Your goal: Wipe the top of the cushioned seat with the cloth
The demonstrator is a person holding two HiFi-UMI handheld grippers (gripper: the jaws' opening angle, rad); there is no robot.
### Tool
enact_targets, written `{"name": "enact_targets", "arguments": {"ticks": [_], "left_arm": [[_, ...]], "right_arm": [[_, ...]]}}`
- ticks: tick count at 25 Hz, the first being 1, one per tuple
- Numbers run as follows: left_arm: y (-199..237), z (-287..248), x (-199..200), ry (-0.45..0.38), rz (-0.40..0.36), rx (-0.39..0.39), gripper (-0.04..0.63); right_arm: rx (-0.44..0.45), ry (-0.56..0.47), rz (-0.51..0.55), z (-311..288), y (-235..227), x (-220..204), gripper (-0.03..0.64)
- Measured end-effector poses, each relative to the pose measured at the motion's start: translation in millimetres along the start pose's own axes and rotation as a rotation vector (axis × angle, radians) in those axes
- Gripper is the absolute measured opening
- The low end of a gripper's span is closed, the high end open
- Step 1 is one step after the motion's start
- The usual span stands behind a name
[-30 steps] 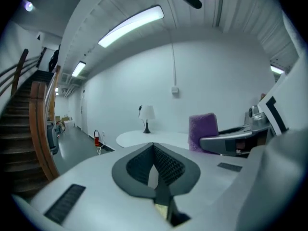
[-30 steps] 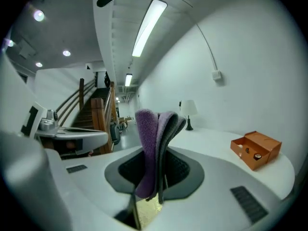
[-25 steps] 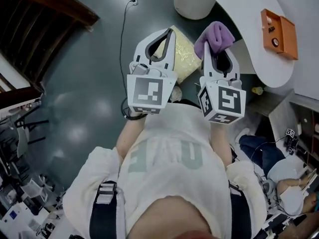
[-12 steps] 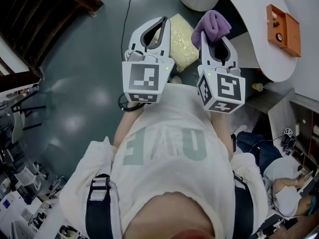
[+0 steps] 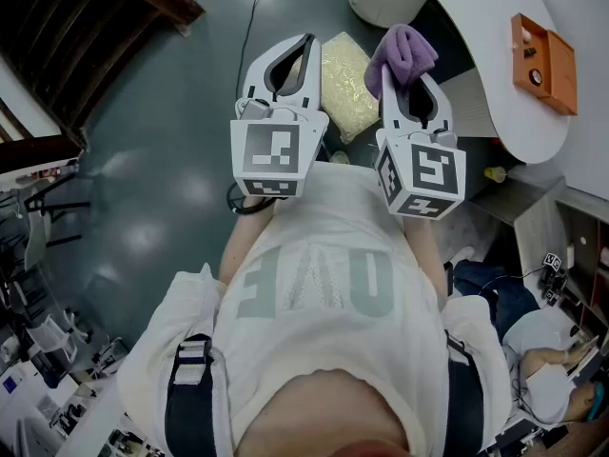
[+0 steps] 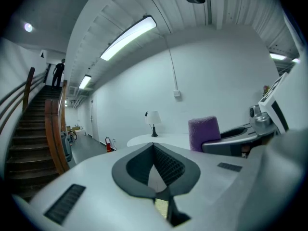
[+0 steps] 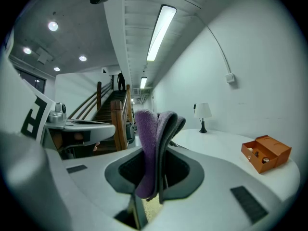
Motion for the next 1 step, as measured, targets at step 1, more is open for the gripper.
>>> {"name": "enact_targets", "arguments": {"ticks": [1], "left_arm": [[0.2, -0.4, -0.4, 0.000, 0.001, 0.003, -0.008]], "right_arm": [[0.001, 0.003, 0.002, 0.6, -0.7, -1.2, 0.089]]}}
Point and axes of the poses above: the fingertips, and each gripper's own axes: z backward along the fingers, y to its left, x out of its top, the point moved 9 cm from there along z, backward along the fingers, and after that the axes turned 15 degrees about z, right-handed, at the moved point
